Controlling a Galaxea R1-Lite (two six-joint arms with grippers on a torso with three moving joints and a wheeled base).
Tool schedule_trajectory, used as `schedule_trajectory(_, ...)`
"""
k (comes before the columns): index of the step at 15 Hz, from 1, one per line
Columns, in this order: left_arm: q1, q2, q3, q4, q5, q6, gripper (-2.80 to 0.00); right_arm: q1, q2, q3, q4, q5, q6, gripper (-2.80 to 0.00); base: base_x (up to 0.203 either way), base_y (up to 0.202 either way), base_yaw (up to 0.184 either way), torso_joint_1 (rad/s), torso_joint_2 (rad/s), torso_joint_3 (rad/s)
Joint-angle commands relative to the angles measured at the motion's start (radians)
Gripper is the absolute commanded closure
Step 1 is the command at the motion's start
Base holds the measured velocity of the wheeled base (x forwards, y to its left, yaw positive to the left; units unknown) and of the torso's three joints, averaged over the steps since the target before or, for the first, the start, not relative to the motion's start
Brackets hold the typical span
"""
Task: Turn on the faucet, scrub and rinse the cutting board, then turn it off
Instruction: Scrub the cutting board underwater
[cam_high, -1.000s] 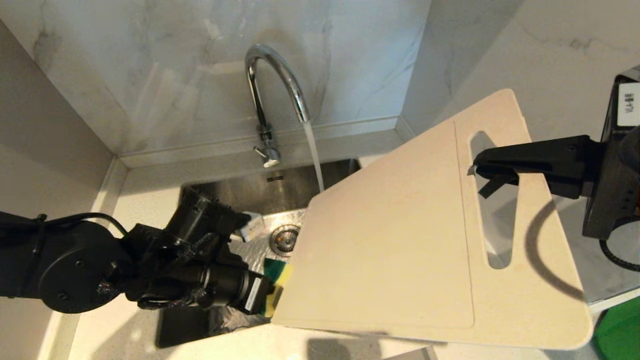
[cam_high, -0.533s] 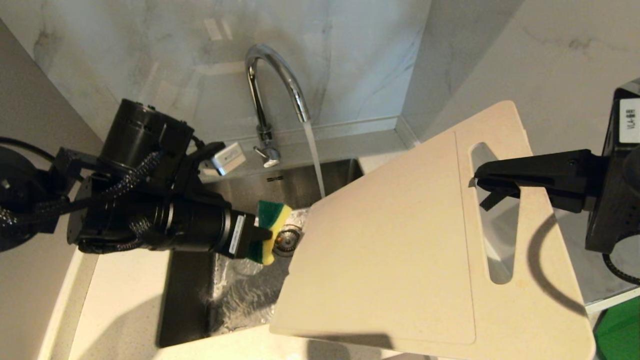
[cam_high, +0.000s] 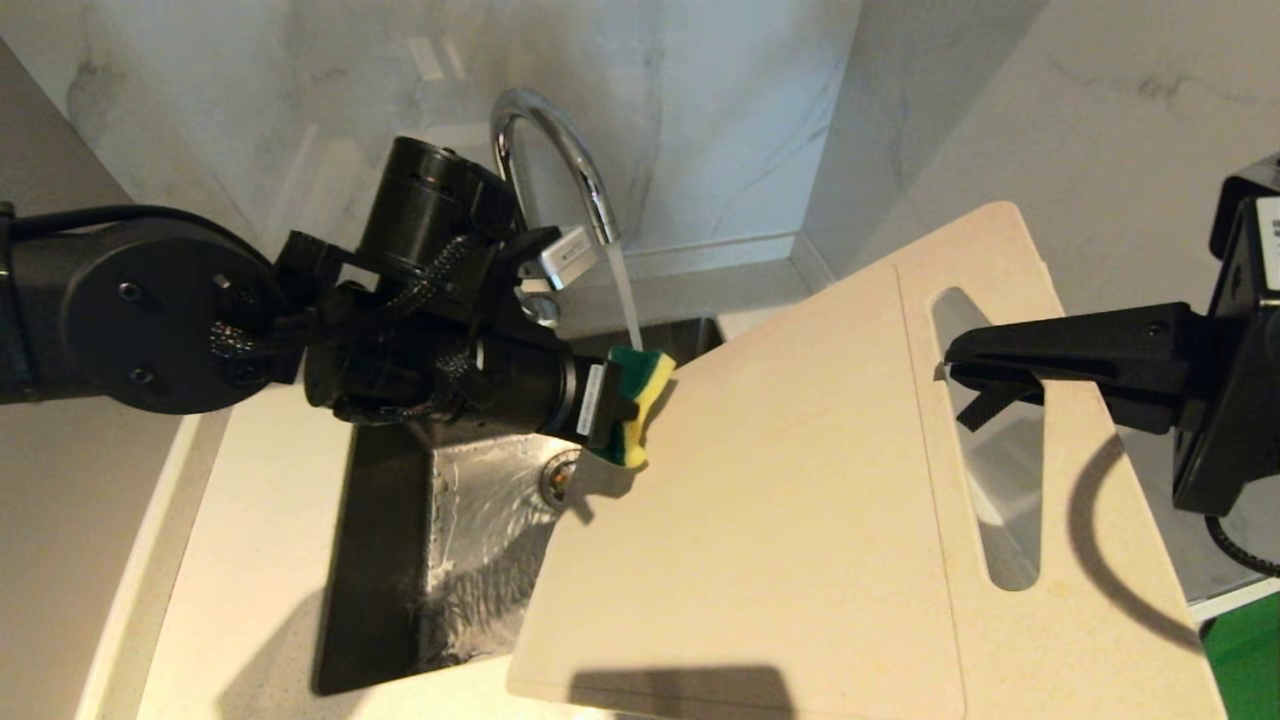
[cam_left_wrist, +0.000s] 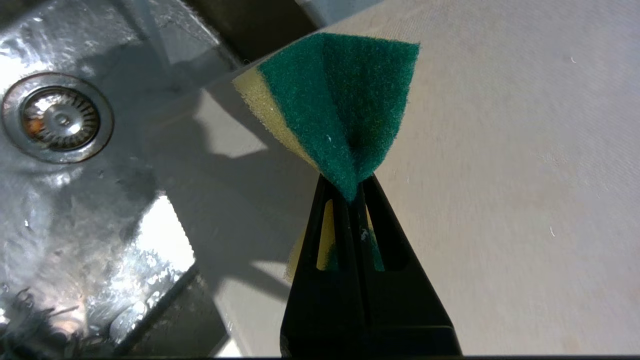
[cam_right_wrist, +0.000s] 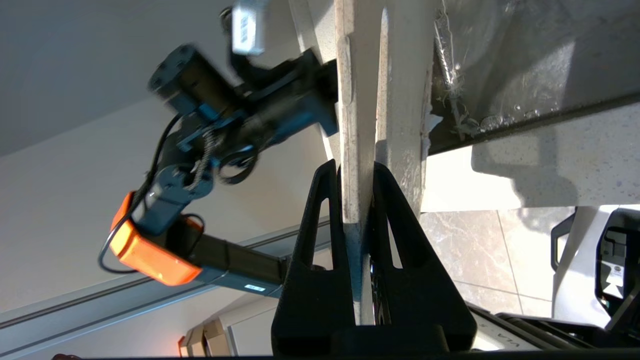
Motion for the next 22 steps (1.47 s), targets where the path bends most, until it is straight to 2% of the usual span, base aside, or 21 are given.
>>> schedule_trajectory(1,-0.012,0.094,-0.043,0.003,0.000,-0.001,0.00,0.000,0.001,-0.001,-0.002,0.004,0.005,0.00,0.000,0.000,0.000,0.000,0.00,0.000)
schedule_trajectory(5,0.003,0.105,0.050,-0.002,0.009,-0.001,0.00,-0.001,-0.008,-0.002,-0.004,-0.001,0.003,0.00,0.000,0.000,0.000,0.000,0.00,0.000)
schedule_trajectory(10,0.094,0.021,0.270,-0.055,0.008,-0.001,0.00,0.000,-0.014,-0.005,-0.004,0.002,0.003,0.00,0.000,0.000,0.000,0.000,0.00,0.000)
schedule_trajectory(14,0.132,-0.082,0.527,-0.151,0.007,-0.001,0.00,-0.001,-0.027,-0.020,0.001,0.001,0.005,0.00,0.000,0.000,0.000,0.000,0.00,0.000)
schedule_trajectory(17,0.141,-0.197,0.743,-0.278,0.009,-0.001,0.00,-0.001,-0.024,-0.012,0.001,0.001,0.005,0.00,0.000,0.000,0.000,0.000,0.00,0.000)
schedule_trajectory(20,0.142,-0.391,0.798,-0.296,0.011,-0.002,0.00,-0.001,-0.002,0.032,-0.009,-0.004,0.002,0.00,0.000,0.000,0.000,0.000,0.00,0.000)
schedule_trajectory(22,0.142,-0.518,0.756,-0.208,0.012,-0.003,0.00,-0.001,0.025,0.047,-0.012,-0.006,0.000,0.00,0.000,0.000,0.000,0.000,0.00,0.000)
